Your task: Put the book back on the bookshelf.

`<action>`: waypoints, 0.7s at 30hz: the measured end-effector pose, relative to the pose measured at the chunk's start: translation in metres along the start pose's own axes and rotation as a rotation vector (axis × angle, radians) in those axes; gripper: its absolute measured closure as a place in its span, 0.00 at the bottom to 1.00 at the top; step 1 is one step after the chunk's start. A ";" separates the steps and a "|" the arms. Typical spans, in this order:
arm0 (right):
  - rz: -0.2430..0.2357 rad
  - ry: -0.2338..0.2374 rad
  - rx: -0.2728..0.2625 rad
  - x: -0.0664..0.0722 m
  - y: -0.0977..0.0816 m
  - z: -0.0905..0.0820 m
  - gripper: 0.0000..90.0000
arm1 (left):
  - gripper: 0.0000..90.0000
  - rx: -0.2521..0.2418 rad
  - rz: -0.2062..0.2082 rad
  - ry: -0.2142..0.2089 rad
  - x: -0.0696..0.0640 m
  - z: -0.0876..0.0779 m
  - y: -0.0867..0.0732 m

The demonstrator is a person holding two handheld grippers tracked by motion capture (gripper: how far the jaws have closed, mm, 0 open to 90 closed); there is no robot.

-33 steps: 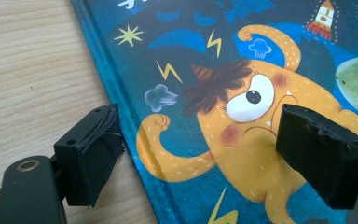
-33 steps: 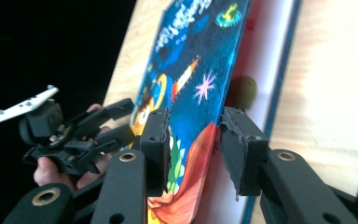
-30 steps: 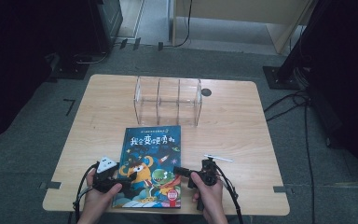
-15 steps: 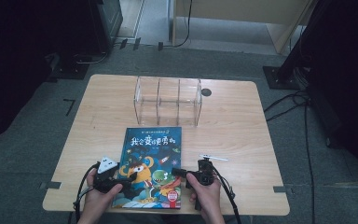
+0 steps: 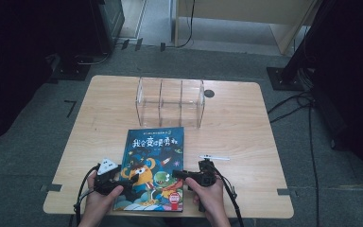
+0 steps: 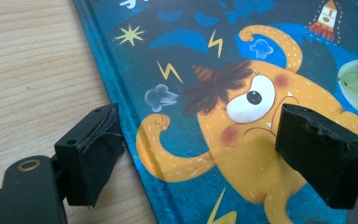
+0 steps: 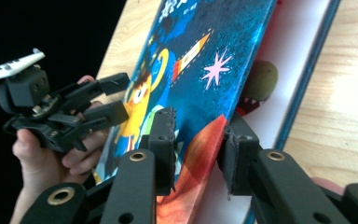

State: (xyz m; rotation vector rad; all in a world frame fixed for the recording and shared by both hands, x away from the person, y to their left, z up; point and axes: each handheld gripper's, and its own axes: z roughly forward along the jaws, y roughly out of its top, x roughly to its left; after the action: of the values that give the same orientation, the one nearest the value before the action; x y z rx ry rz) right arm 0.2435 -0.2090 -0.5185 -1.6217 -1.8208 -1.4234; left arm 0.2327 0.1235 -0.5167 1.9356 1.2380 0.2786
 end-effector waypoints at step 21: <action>-0.077 0.123 -0.052 0.005 0.000 0.002 0.85 | 0.17 -0.015 -0.063 -0.037 0.009 -0.003 0.001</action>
State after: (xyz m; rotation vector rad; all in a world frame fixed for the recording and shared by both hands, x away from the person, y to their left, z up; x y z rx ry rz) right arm 0.2425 -0.2045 -0.5150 -1.4674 -1.8075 -1.5797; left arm 0.2358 0.1322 -0.5162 1.8769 1.2668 0.2176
